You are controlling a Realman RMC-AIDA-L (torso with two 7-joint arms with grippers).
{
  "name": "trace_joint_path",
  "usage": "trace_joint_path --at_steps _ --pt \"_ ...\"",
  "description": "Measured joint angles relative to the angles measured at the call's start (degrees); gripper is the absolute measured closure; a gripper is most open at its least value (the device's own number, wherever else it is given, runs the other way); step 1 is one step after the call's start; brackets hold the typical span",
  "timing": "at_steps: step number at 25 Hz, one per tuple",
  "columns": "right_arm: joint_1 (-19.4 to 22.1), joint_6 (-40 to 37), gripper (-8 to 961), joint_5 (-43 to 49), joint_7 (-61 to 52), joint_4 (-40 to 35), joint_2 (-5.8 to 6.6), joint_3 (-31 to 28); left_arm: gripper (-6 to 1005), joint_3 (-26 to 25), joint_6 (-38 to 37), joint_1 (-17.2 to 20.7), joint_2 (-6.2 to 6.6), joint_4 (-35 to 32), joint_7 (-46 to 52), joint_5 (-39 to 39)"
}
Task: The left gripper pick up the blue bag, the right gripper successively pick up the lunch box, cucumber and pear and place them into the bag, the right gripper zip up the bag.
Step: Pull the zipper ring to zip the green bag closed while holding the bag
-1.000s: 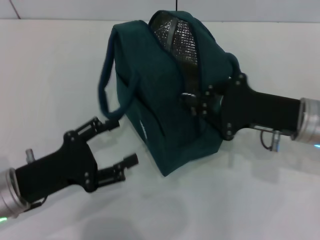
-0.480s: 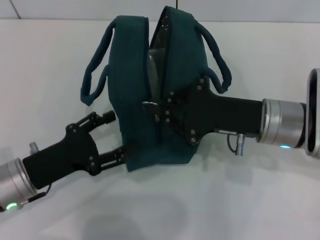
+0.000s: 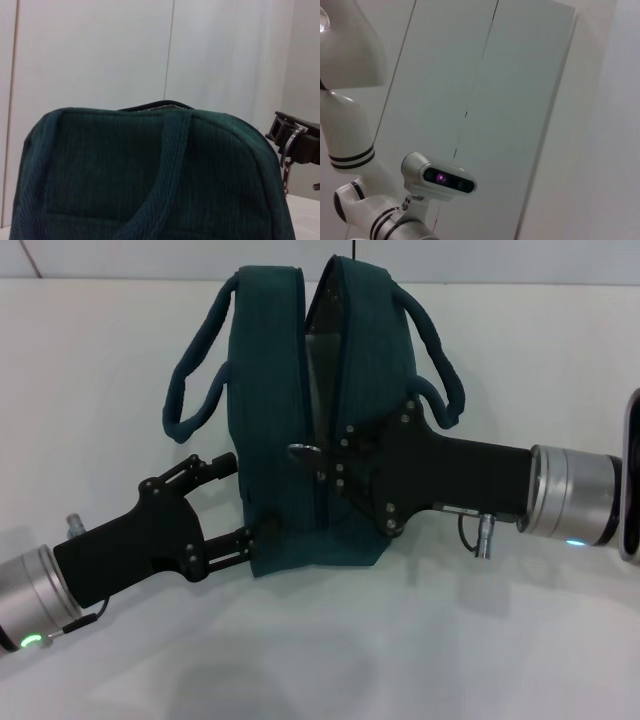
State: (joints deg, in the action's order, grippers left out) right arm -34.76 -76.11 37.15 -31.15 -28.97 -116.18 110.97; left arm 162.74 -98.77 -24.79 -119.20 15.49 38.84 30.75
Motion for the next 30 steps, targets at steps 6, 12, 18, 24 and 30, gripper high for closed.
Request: trace_joint_path --at_steps 6,12,18,24,30 --pt "1.1 -0.1 946 -0.7 0.5 -0.3 0.00 0.2 124 0.0 -0.2 -0.4 -0.11 -0.4 -0.1 0.1" --pt "1.8 -0.7 946 -0.8 0.6 -0.6 0.00 0.2 225 -0.3 0.0 -0.5 -0.31 -1.2 -0.4 1.2" --pt "2.5 -1.5 946 -0.8 0.7 -0.6 0.00 0.1 355 0.0 0.1 -0.1 -0.34 -3.8 -6.7 1.4" --pt "2.7 -1.6 946 -3.1 2.4 -0.7 0.00 0.3 601 0.1 0.3 -0.2 -0.34 -4.2 -8.9 0.4" --pt "3.0 -1.6 947 -5.4 3.0 -0.6 0.00 0.4 820 0.0 1.3 -0.7 -0.28 -4.3 -10.9 -1.1"
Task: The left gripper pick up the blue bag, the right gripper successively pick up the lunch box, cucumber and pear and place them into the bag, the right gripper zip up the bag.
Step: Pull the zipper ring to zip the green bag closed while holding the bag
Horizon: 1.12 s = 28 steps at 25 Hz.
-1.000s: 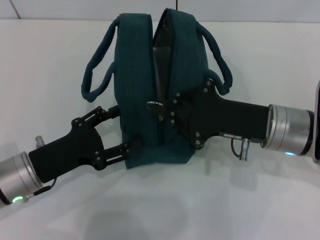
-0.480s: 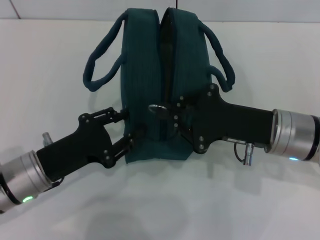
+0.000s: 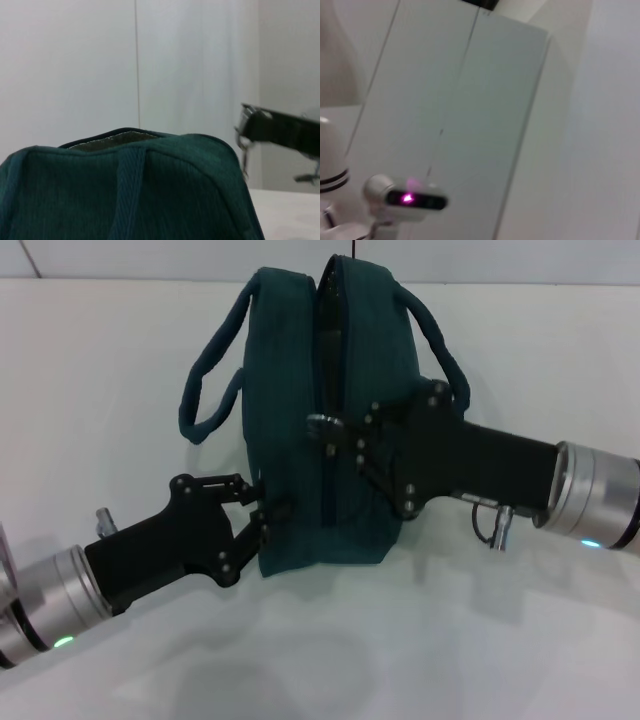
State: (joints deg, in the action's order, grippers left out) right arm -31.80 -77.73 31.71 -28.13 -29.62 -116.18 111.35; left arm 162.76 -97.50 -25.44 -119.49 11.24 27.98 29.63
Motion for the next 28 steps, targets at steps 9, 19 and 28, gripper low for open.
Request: trace_joint_path --at_steps 9,19,28 --pt "0.5 0.0 947 -9.1 0.5 0.4 0.00 0.0 859 0.1 1.0 -0.6 0.00 0.0 -4.0 -2.9" --pt "2.1 -2.0 947 -15.6 7.0 1.5 0.00 1.5 913 -0.7 -0.4 0.3 1.35 0.6 -3.0 -0.2" --pt "3.8 -1.4 947 -26.3 19.1 -1.0 0.00 12.9 924 -0.8 -0.4 3.6 -0.10 -2.4 -4.8 12.2"
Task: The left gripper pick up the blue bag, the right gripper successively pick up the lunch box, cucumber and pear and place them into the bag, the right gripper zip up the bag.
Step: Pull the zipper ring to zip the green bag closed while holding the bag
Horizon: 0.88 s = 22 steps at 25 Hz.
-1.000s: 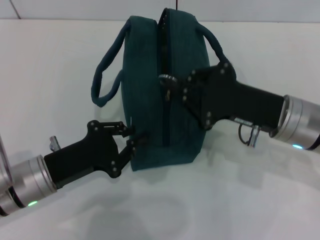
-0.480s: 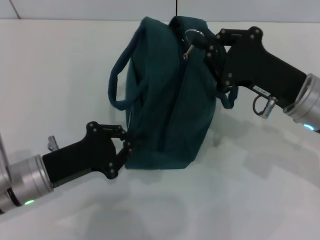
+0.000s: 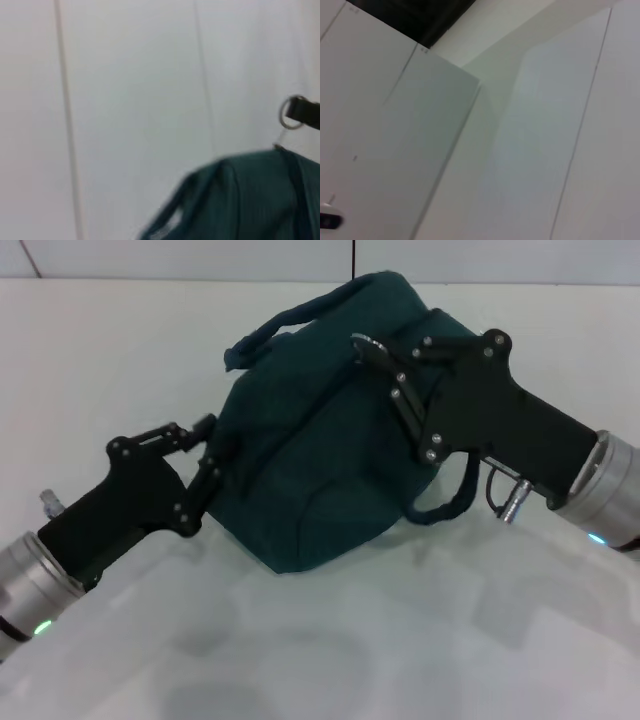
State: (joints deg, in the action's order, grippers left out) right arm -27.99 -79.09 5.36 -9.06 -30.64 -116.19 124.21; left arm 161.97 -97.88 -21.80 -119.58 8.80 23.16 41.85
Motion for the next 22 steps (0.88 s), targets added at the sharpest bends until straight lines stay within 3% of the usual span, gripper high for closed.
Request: trace_joint_path --at_steps 2,8,19,22 --pt "-0.3 0.9 947 -2.8 1.7 -0.3 0.00 1.9 752 0.0 0.6 1.0 -0.06 -2.7 -2.4 2.6" --pt "-0.5 2.4 947 -3.4 1.8 -0.4 0.00 2.2 619 0.7 1.7 1.6 0.02 -6.8 -5.1 3.9" --pt "-0.5 2.6 947 -3.6 1.5 -0.5 0.00 2.1 375 0.9 -2.1 -4.3 1.33 -3.5 14.4 0.7" --pt "-0.5 2.6 947 -3.6 1.7 -0.5 0.00 2.2 397 0.9 -2.6 -5.6 0.80 -1.6 16.4 -0.1"
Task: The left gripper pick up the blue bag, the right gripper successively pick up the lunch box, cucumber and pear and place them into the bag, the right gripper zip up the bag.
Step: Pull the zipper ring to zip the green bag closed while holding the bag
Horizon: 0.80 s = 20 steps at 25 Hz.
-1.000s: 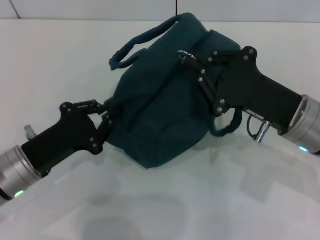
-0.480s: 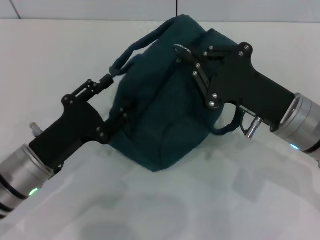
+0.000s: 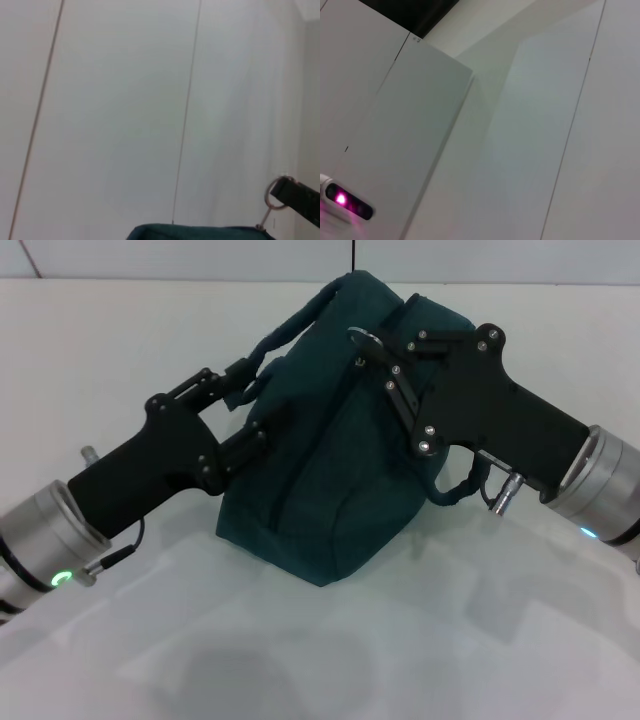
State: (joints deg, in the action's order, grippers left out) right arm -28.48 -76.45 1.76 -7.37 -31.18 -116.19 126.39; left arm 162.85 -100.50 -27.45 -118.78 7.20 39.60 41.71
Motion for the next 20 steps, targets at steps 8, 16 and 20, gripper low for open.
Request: trace_joint_path --at_steps 8,16,20 --pt "0.2 -0.4 947 0.0 0.2 0.0 0.00 -0.1 454 0.0 0.5 -0.2 -0.66 1.2 -0.8 -0.2" --pt "0.1 -0.8 947 0.0 -0.1 0.0 0.00 0.1 757 0.0 1.2 -0.3 -0.65 1.1 -3.9 -0.3" --pt "0.3 -1.1 947 -0.3 -0.9 0.0 -0.01 -0.2 795 0.0 1.2 -0.4 -0.57 1.1 -6.8 -0.4"
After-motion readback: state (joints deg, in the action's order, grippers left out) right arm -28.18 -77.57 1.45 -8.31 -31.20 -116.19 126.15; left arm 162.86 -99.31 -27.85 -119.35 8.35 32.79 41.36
